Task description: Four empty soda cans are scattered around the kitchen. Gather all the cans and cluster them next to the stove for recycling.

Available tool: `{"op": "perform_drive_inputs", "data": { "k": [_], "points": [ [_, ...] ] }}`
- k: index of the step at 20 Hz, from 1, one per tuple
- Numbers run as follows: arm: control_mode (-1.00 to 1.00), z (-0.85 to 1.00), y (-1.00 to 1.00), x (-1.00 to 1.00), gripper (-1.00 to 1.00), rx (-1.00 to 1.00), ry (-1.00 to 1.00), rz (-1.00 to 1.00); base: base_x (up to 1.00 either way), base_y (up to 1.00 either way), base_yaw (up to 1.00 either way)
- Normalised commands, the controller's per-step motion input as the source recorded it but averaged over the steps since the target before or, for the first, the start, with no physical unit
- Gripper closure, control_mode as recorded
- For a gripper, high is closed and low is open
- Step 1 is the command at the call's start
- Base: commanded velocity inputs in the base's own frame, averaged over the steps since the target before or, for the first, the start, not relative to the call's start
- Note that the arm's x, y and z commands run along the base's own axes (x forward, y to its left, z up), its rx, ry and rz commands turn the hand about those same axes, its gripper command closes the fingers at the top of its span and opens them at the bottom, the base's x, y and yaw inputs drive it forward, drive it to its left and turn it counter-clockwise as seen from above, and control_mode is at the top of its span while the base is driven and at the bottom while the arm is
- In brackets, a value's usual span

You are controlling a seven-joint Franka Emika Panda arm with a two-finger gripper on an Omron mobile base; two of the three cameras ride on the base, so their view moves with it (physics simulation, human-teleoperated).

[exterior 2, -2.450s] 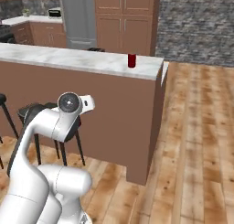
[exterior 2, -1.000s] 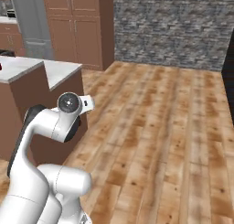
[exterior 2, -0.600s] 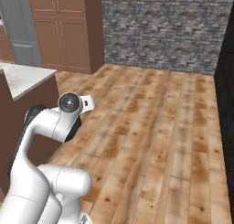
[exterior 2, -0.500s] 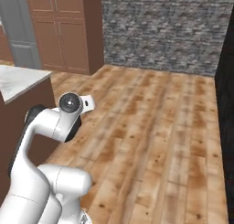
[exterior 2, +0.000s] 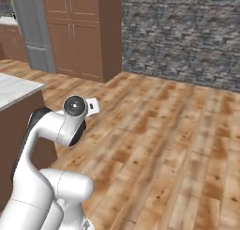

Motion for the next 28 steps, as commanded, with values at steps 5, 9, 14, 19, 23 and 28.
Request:
{"op": "perform_drive_inputs", "data": {
  "k": [5, 9, 14, 19, 23, 28],
  "points": [
    [1.00, 0.00, 0.00, 0.00, 1.00, 0.00, 0.00, 0.00, 1.00, -0.56, 0.35],
    [1.00, 0.00, 0.00, 0.00, 1.00, 0.00, 0.00, 0.00, 0.98, -0.58, 0.35],
    [1.00, 0.00, 0.00, 0.00, 1.00, 0.00, 0.00, 0.00, 1.00, -0.58, 0.36],
    [1.00, 0.00, 0.00, 0.00, 1.00, 0.00, 0.00, 0.00, 1.00, -0.56, 0.36],
    [1.00, 0.00, 0.00, 0.00, 1.00, 0.00, 0.00, 0.00, 1.00, -0.46, 0.34],
    [1.00, 0.00, 0.00, 0.00, 1.00, 0.00, 0.00, 0.00, 1.00, -0.36, 0.33]
  ]
}}
